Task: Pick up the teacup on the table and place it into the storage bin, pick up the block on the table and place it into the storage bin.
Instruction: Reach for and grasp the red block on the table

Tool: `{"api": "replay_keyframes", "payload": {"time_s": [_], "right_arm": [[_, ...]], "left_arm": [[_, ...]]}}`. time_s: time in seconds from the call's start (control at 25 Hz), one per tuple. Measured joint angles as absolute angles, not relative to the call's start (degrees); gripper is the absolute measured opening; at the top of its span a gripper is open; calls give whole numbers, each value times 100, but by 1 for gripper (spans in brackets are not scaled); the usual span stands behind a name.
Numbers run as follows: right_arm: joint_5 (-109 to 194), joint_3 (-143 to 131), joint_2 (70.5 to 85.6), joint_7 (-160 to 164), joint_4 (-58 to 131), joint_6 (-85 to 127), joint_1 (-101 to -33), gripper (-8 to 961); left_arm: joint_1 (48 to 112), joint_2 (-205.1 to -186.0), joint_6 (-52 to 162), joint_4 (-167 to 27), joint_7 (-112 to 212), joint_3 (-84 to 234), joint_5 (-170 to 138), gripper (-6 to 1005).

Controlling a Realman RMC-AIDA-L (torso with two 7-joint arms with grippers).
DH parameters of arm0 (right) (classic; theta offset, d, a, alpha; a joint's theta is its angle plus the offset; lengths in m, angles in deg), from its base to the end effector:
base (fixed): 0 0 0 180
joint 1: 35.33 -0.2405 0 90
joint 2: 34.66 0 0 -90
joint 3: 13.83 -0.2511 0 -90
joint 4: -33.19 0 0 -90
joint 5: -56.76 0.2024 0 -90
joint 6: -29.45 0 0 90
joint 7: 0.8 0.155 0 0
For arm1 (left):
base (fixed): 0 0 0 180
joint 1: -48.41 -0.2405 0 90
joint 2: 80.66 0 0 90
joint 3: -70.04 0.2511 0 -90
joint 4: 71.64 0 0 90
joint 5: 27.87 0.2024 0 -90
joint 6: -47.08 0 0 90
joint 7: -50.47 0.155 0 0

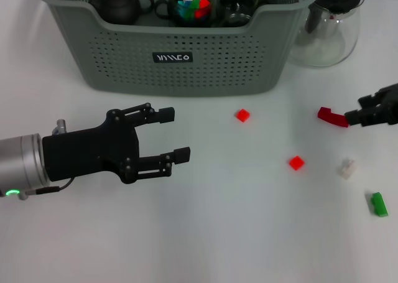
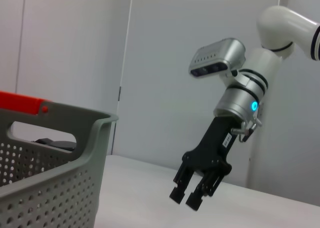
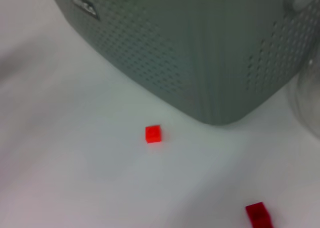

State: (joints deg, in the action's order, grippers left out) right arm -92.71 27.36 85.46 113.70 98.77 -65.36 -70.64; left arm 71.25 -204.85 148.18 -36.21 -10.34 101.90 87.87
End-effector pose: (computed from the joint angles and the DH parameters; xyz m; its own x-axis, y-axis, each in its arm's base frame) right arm 0.2542 0.3472 0.0462 0.7622 -0.6471 -0.0165 -0.6151 -0.7161 -0.3300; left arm -0.2560 0.2606 -0.0285 0.7473 0.1839 0.6386 0.3380 -0.9325 -0.1271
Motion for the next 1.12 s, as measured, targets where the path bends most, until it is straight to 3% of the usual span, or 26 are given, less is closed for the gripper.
{"api": "replay_keyframes", "payload": {"time_s": [1.12], "right_arm": [[-9315, 3110, 8508, 10824, 8346, -4541, -7154, 461]], "left_arm": [[7148, -20486, 14563, -3839, -1009, 10186, 8810, 785]]}}
